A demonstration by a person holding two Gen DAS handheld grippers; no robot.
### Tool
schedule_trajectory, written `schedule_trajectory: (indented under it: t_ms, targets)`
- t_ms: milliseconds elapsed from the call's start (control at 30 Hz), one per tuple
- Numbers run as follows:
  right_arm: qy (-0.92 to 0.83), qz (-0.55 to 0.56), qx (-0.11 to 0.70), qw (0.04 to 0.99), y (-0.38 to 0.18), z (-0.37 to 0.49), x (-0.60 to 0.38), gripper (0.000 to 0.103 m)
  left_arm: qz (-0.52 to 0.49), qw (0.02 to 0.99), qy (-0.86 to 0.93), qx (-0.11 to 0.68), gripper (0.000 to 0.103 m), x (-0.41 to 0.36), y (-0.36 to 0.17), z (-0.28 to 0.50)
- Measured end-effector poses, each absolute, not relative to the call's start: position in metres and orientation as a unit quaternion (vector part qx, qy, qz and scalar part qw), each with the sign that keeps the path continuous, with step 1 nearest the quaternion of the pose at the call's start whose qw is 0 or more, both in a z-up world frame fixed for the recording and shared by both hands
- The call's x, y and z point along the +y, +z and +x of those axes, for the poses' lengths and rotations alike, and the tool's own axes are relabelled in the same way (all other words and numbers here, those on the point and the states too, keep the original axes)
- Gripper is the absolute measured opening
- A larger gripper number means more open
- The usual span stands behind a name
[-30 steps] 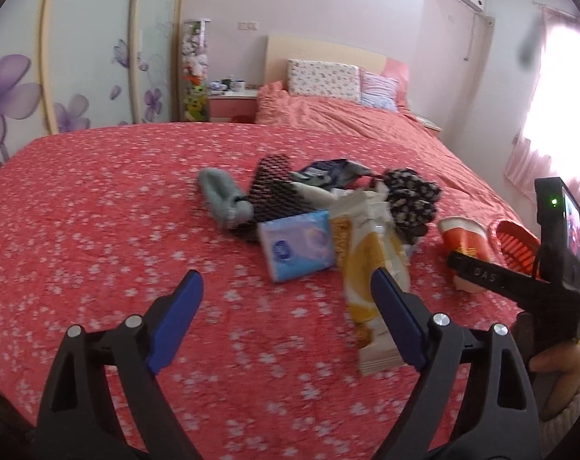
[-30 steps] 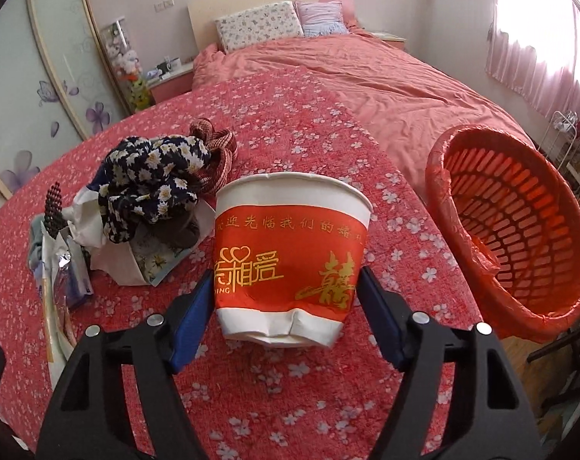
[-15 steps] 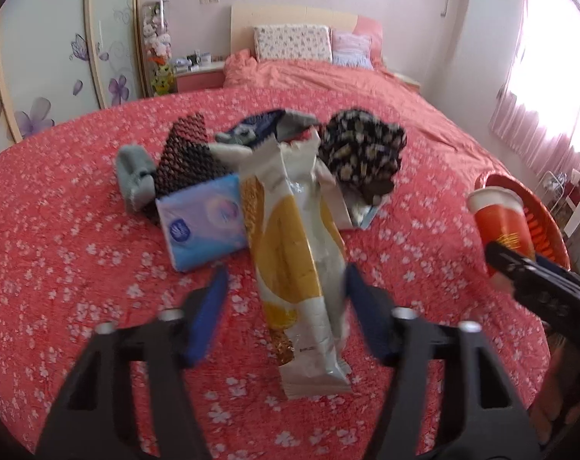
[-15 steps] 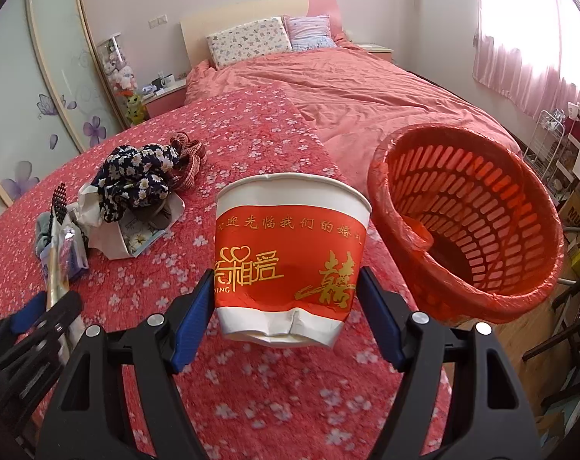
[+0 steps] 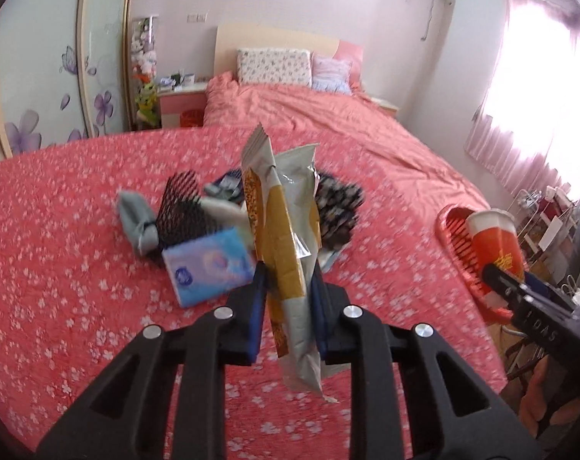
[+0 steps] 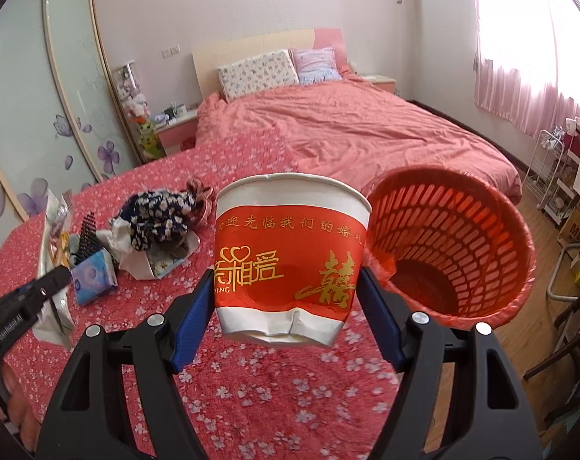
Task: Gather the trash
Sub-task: 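Carry the cup and snack bag over the orange basket and release both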
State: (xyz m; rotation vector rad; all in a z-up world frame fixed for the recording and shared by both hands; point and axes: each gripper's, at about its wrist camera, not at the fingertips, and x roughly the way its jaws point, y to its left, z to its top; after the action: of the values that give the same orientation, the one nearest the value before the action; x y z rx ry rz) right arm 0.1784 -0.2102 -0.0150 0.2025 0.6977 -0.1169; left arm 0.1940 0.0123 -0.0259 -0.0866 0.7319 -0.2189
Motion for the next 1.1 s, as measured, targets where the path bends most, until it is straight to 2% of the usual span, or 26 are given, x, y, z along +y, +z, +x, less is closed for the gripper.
schedule_trajectory:
  t_ms: [400,1100]
  targets:
    - [-0.109,0.109,0.305,0.940,0.002,0.155,-0.263,0.073,-0.012,0.917,-0.211,0.340,0.022,-0.089,0.005,0.198]
    - [-0.189,0.158,0.264,0.933,-0.017,0.157,-0.361,0.073,0.034,0.864,-0.343,0.366,0.022,-0.249,-0.032,0.240]
